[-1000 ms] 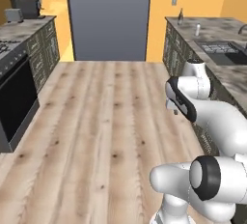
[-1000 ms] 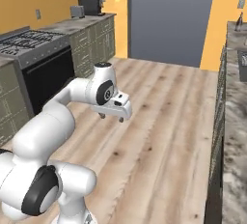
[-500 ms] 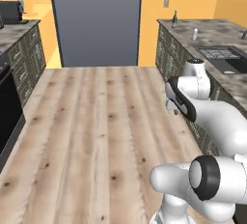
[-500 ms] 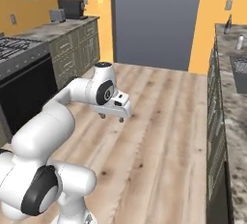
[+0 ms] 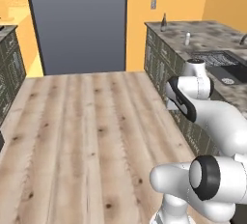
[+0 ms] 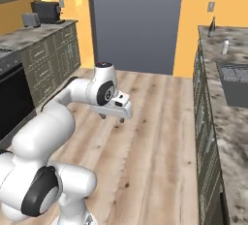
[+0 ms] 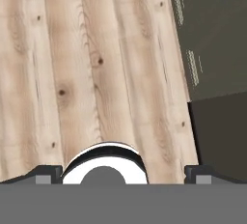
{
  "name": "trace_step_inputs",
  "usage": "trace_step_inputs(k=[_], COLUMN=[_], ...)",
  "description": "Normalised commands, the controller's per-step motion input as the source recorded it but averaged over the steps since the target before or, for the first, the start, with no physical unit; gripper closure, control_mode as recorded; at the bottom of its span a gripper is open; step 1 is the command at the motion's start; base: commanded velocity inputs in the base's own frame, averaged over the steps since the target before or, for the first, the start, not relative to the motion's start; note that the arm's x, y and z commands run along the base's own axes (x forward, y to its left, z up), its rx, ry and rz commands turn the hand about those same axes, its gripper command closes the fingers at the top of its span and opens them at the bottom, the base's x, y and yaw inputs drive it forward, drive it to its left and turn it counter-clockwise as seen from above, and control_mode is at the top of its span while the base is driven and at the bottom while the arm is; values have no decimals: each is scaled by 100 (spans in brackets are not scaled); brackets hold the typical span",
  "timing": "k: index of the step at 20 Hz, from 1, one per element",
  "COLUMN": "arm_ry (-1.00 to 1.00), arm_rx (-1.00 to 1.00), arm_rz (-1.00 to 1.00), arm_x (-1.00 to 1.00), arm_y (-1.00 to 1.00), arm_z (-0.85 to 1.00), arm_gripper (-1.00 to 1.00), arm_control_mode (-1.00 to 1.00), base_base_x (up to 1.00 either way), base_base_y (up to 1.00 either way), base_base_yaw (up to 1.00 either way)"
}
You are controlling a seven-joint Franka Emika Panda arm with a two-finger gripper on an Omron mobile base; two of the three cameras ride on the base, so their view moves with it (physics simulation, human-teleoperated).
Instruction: Place the drinks on the dining counter in a tight cluster.
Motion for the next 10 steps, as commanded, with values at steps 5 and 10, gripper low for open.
trace_step_inputs(k=[5,10], arm_ry=[0,0], arm_rx=[0,0], arm_rz=[0,0], arm_x=[0,0], arm_y=[0,0], arm_z=[0,0], arm_gripper=[-100,-100], arm_control_mode=[100,100], base_base_x=[84,84], base_base_y=[23,23], base_base_yaw=[-13,-14])
